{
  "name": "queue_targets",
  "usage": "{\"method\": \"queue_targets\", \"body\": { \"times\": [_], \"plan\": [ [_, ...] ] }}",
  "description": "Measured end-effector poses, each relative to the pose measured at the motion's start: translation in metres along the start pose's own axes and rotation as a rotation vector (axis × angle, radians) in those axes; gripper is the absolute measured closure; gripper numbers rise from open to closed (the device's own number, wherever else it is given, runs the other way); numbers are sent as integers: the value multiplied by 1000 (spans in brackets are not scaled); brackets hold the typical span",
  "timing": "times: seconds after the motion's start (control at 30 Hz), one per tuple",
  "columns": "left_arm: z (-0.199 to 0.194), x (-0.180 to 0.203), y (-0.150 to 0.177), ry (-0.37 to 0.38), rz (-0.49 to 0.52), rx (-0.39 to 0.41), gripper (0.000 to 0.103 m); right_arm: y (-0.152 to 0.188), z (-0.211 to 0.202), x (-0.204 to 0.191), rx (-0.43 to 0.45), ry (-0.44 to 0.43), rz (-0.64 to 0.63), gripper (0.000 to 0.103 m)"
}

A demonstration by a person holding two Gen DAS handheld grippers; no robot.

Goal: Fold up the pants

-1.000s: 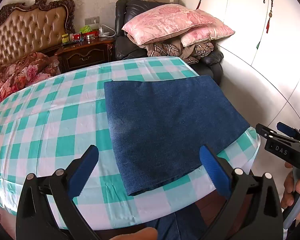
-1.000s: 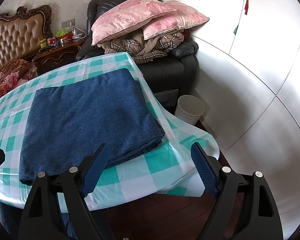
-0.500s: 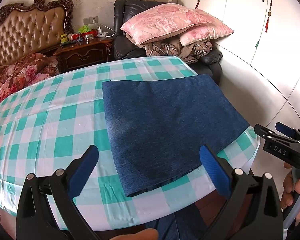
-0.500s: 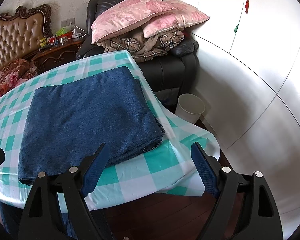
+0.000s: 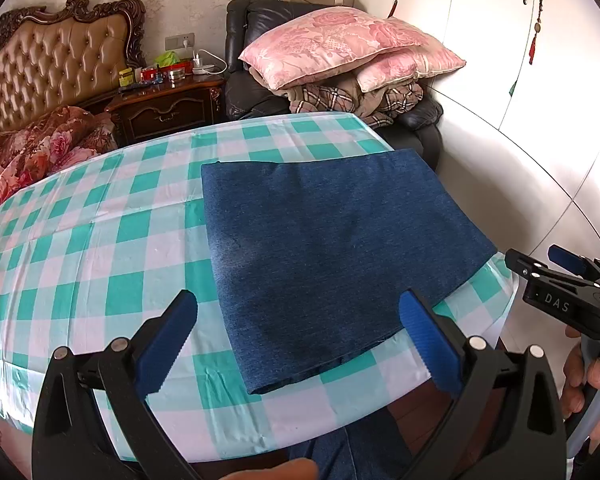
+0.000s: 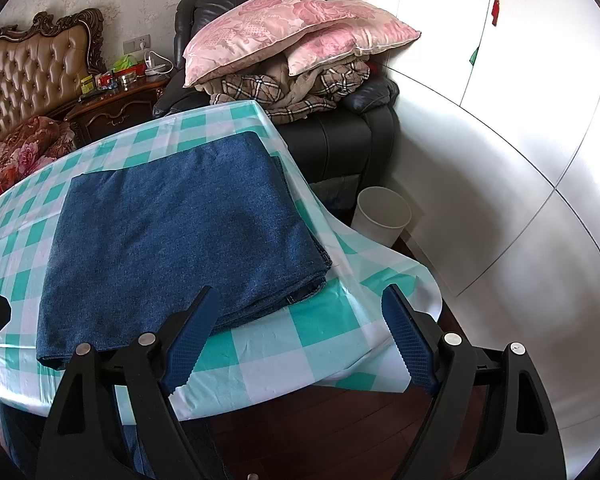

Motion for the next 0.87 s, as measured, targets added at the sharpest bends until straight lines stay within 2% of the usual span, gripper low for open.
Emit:
{"method": "queue_targets", "body": {
  "times": [0.37,0.57,0.67,0.7,0.77,0.87],
  "plan": [
    [2,7,-3,12,1,-5,2,0,1,0,-2,0,1,23],
    [5,21,-9,40,39,50,2,8,6,2,-15,3,11,23],
    [12,19,-11,103,8,7,2,10,9,2,-24,8,15,23],
    [12,13,-11,120,-9,-9,2,10,10,3,-24,10,19,22],
    [1,-8,-8,95,-28,25,2,9,13,5,-24,5,38,20],
    [-34,-87,8,-49,-108,104,2,9,25,9,-40,-10,92,20]
  ]
}}
Point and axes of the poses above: each gripper's, at about its wrist camera, not at the fingertips, and z roughly the way its jaws point, x to its right, y to its underside, the point moved 5 cm from there along z, roughly the way its jaws point, and after that the axes turned 3 degrees about y, right-handed, at the moved point
